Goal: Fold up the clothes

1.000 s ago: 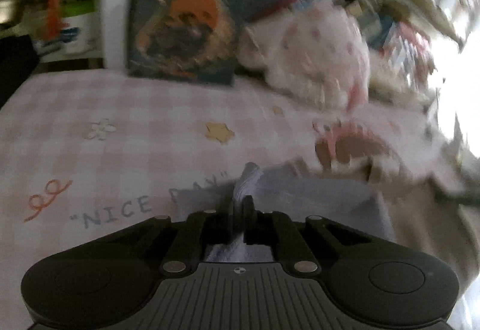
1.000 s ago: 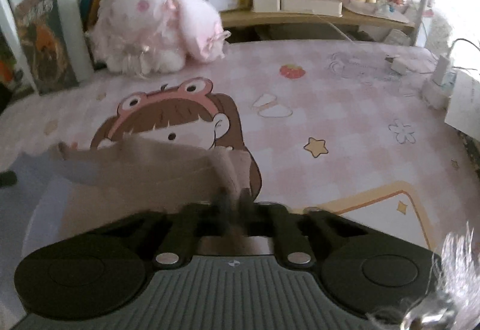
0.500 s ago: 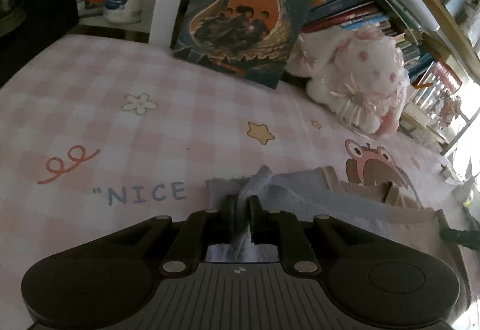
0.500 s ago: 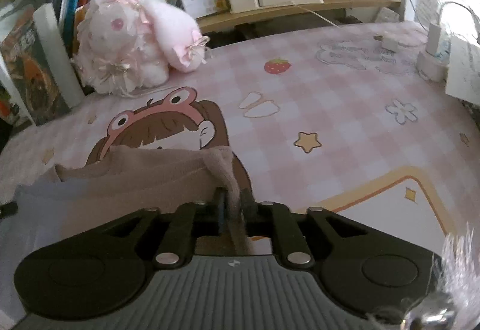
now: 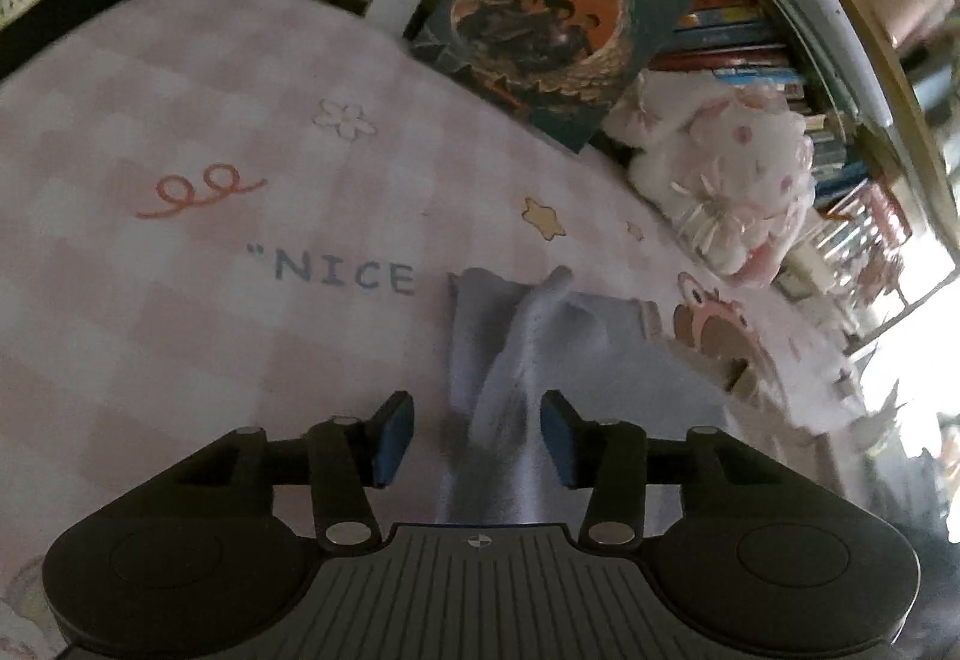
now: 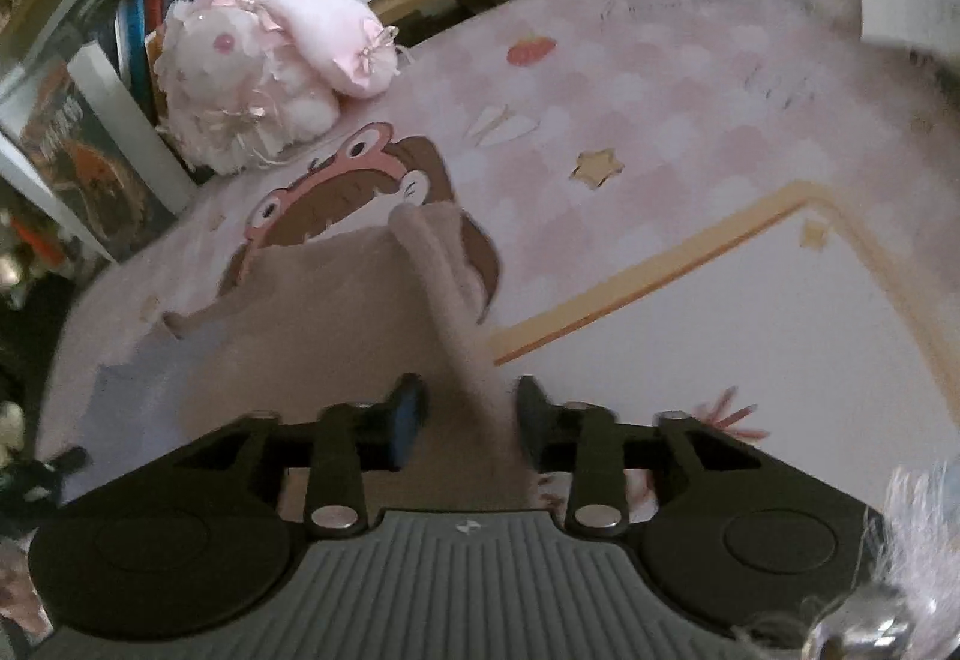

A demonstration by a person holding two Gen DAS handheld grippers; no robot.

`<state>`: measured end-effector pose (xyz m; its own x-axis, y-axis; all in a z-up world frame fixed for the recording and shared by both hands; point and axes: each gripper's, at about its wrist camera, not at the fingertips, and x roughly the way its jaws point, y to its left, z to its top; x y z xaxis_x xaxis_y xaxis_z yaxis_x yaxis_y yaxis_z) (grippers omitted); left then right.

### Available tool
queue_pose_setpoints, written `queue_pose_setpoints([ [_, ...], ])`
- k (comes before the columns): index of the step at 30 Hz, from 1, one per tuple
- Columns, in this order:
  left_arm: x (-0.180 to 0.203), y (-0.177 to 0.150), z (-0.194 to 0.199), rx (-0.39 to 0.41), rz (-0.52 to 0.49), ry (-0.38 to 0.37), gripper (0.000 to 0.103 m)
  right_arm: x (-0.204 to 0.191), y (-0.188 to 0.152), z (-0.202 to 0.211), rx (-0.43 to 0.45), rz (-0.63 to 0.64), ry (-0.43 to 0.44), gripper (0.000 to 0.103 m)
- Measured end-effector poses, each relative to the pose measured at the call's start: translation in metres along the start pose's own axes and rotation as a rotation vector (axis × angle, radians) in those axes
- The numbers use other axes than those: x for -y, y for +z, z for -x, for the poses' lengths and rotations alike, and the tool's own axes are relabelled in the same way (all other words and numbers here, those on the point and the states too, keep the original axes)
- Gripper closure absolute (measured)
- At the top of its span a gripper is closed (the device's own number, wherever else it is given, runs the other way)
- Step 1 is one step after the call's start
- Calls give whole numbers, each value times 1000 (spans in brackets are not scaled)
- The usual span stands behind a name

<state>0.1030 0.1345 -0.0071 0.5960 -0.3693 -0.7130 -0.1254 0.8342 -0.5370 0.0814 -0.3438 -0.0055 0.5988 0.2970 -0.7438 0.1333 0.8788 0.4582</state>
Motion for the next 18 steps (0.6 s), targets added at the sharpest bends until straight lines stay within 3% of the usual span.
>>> queue_pose_setpoints([
  [2,-1,2,-4,-1,35,-2,88,-6,0,-4,7,-21,8,82],
  [6,1,12,15,126,-2,-65,90,-18,9,-5,26,-62,51,88],
  [8,5,20,22,163,-57,-56,90,-31,13,-4,52,-51,94,89],
  [10,3,28,17,135,-92,-19,90,-44,16,-4,70,-15,109,89],
  [15,-11,26,-9,78,-134,50,89,-69,14,-22,50,197,-25,89],
  [18,-12,20,-11,95,-145,60,83,-81,12,-30,39,310,-95,88],
])
